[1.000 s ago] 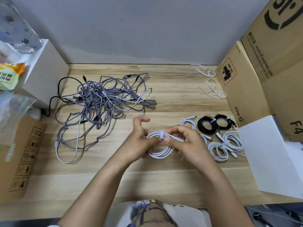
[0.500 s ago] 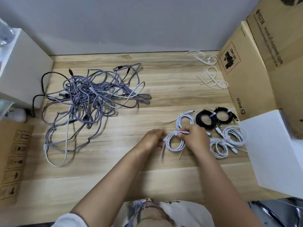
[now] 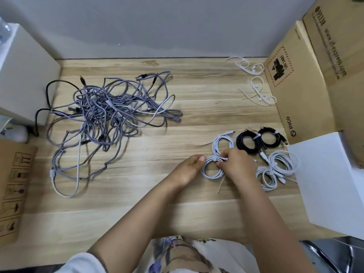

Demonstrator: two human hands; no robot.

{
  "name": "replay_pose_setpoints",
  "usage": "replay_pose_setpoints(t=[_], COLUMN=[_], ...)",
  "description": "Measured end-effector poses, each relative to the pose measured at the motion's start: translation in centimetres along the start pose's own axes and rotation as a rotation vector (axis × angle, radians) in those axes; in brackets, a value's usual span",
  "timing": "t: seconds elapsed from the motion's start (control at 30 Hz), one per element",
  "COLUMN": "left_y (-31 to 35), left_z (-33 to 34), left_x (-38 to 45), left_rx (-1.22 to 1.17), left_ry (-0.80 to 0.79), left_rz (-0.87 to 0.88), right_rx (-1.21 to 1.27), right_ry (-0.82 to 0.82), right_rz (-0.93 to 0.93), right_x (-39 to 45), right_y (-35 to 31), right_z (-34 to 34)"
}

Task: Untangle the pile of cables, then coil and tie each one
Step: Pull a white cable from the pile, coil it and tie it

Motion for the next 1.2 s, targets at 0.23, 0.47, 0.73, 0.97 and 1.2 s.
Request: replay_pose_setpoints(t=[0.23,0.47,0.73,0.97,1.2], left_y=[1.5,-0.4,-5.0,-2.7,-3.1], left_z=[-6.4,-16.6,-20.6,-19.8,-21.8], left_x=[-4.2,-9.4,-9.3,-11.8,-11.3], left_rx=[0.096,0.397,0.224,0.457,0.186], left_ry=[0.405,1.018,0.881,1.128,0.883], left_rz=[0.298,0.452,0.038,0.232,0.029], right_rx=[0.010,0.400,0.747,0.847,0.842], right_ry=[0.104,-0.047,-0.391,-0.555,-0.645], right_rz=[-0.068,-0.359,-0.549,-0.486,-0.434], right_x=[-2.0,-4.8,-7.4,-8.1,-8.4], right_y=[-1.0,-7.7,-15.4,-20.3,-23.0], right_z=[-2.5,-1.5,3.3,5.6,6.3])
Point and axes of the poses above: each hand's wrist, its own x-axis towards the middle knuckle, its own z-axis out of the palm, y = z × x, the point moved 4 cm from there along x, towards the middle knuckle, and after that the axes turned 12 degrees about -x, right-handed, at the moved point
